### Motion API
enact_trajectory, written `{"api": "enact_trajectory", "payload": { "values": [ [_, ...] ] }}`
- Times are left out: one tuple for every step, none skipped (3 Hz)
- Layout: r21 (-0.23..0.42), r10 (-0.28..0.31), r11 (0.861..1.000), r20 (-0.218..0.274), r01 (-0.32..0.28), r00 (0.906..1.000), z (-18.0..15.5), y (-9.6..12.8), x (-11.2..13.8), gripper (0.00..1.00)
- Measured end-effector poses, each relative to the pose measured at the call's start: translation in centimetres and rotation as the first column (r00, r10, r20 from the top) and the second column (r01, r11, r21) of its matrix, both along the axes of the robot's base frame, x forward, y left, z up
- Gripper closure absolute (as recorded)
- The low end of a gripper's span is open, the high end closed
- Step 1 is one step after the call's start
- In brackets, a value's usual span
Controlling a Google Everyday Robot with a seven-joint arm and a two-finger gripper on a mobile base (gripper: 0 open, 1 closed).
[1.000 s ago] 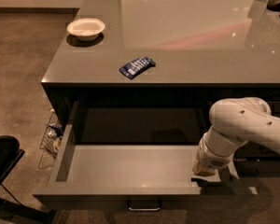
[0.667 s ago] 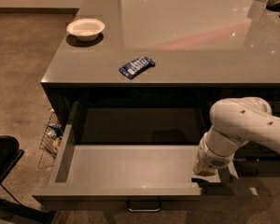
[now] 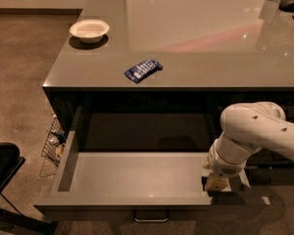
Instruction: Open top drawer
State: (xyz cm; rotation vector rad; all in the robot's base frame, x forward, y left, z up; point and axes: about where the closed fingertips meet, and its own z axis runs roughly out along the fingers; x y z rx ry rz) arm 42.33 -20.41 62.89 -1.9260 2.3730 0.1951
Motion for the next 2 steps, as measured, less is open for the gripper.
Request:
{"api": "enact_trajectory", "payload": {
  "values": [
    [-0.001, 0.0, 1.0, 0.001, 0.0, 1.0, 0.04, -0.02, -0.05, 0.0],
    [-0.001, 0.0, 1.0, 0.001, 0.0, 1.0, 0.04, -0.02, -0.05, 0.0]
  ]
}}
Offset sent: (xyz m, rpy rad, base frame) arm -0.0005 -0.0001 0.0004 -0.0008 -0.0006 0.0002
